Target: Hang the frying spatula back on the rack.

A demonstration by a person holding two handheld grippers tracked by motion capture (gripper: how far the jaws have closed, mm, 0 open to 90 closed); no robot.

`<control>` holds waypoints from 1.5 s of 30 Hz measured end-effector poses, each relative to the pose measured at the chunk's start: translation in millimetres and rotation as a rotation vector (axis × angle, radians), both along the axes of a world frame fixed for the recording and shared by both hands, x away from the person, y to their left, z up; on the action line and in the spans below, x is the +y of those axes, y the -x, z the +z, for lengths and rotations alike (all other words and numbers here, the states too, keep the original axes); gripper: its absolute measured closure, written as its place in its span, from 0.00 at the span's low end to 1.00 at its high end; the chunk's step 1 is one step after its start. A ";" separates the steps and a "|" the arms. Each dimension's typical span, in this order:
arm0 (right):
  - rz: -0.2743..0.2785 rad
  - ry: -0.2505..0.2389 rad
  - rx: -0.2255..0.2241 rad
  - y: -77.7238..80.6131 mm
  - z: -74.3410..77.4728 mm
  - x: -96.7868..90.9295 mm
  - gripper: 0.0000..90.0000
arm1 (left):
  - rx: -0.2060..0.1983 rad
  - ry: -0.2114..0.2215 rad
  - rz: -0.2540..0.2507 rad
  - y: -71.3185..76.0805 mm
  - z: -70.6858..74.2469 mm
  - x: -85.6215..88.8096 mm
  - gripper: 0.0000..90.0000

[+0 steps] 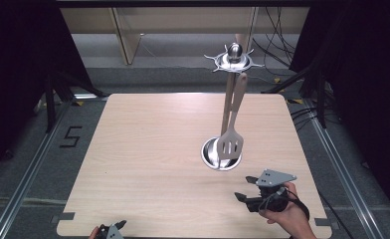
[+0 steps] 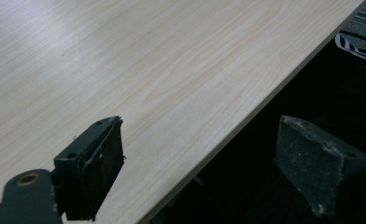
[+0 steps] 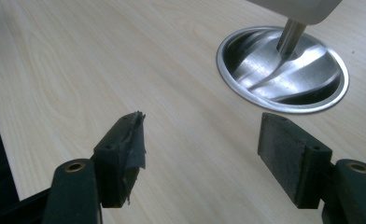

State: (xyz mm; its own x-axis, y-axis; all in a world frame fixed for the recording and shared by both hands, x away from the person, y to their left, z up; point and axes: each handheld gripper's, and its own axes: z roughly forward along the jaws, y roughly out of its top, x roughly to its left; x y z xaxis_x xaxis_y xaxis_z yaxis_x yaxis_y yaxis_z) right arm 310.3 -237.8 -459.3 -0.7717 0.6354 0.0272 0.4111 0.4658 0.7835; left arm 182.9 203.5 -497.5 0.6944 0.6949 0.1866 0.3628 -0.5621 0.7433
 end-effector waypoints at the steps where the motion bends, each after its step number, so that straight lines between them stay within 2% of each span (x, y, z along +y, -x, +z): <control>1: 0.009 -0.030 0.011 1.7 -0.9 -1.3 0.36 | -0.004 -0.004 -0.002 -0.1 0.0 -0.1 0.16; 4: 0.022 -0.026 0.018 2.4 -2.1 -1.9 0.36 | -0.002 -0.007 -0.008 -0.1 0.0 -0.5 0.16; 5: 0.002 -0.027 0.022 4.1 -2.9 -2.0 0.36 | 0.005 -0.012 -0.005 0.7 0.6 -0.4 0.16; 7: 0.007 -0.021 0.018 4.0 -4.7 -3.8 0.36 | 0.008 -0.003 -0.004 0.9 0.5 -1.0 0.16; 8: 0.000 -0.027 0.028 5.2 -6.6 -4.0 0.36 | 0.005 -0.011 -0.006 0.8 0.6 -0.4 0.16; 10: -0.001 -0.020 0.018 5.3 -8.5 -5.9 0.36 | 0.007 -0.016 -0.011 0.4 0.9 -0.2 0.16; 11: -0.003 -0.022 0.022 6.1 -10.0 -6.7 0.36 | 0.026 -0.015 -0.015 0.4 1.5 -0.4 0.16; 12: -0.013 -0.028 0.044 8.6 -10.8 -6.3 0.36 | 0.028 -0.012 -0.012 0.8 1.1 -0.6 0.16; 13: 0.006 -0.020 0.026 7.3 -12.1 -7.8 0.35 | 0.019 -0.015 -0.014 0.5 1.1 -0.5 0.16; 15: -0.006 -0.019 0.025 8.8 -14.1 -8.9 0.35 | 0.018 -0.019 -0.017 0.3 1.3 -0.4 0.16; 16: 0.002 -0.016 0.037 9.7 -15.1 -9.5 0.35 | 0.021 -0.018 -0.018 0.4 1.4 -0.5 0.16; 18: -0.006 -0.019 0.031 10.7 -16.6 -10.3 0.35 | 0.001 -0.020 -0.021 -0.1 1.2 -0.4 0.16; 19: 0.001 -0.014 0.029 10.9 -17.3 -10.5 0.34 | 0.008 -0.021 -0.018 0.0 1.2 -0.3 0.16; 20: -0.021 -0.020 0.050 13.8 -17.6 -9.5 0.34 | 0.014 -0.015 -0.015 0.4 1.1 -0.6 0.16; 21: -0.002 -0.011 0.033 12.4 -18.3 -10.2 0.34 | -0.001 -0.027 -0.025 -0.5 1.6 -0.1 0.16; 22: 0.004 -0.011 0.039 13.1 -18.6 -9.7 0.34 | 0.006 -0.019 -0.017 0.1 1.0 -0.4 0.16; 26: -0.009 0.011 0.019 16.6 -18.4 -9.8 0.33 | 0.003 -0.007 -0.012 0.5 0.4 -1.2 0.16; 27: -0.005 0.017 0.019 17.5 -18.6 -10.0 0.33 | 0.014 -0.006 -0.010 1.0 0.3 -1.4 0.16; 33: -0.003 0.039 0.036 23.5 -21.8 -11.3 0.32 | 0.001 -0.006 -0.007 0.7 -0.5 -1.8 0.16; 37: -0.001 0.054 0.021 26.5 -24.2 -12.8 0.32 | 0.008 -0.002 -0.009 1.1 0.5 -1.7 0.17; 39: -0.013 0.058 0.048 30.4 -24.9 -12.0 0.32 | -0.003 -0.002 -0.016 0.4 0.6 -1.4 0.16; 40: -0.004 0.077 0.017 29.7 -25.4 -13.2 0.32 | -0.001 -0.003 -0.004 1.0 0.3 -1.6 0.16; 43: -0.004 0.083 0.017 32.0 -26.4 -13.7 0.32 | -0.001 0.005 -0.012 1.0 0.0 -2.0 0.16; 44: -0.004 0.085 0.031 33.0 -26.7 -13.8 0.32 | 0.001 0.009 -0.007 1.4 -0.2 -2.4 0.16; 45: -0.002 0.085 0.021 33.1 -27.6 -13.9 0.32 | 0.008 -0.020 -0.034 0.2 1.6 -0.9 0.16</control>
State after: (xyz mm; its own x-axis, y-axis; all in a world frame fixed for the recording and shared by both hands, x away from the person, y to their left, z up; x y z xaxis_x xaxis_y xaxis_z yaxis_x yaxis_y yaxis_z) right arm 277.3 -251.8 -486.9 -0.7703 0.6376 -0.0112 0.4278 0.5297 0.7324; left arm 182.7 202.6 -495.9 0.7191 0.6671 0.1947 0.3489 -0.5889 0.7291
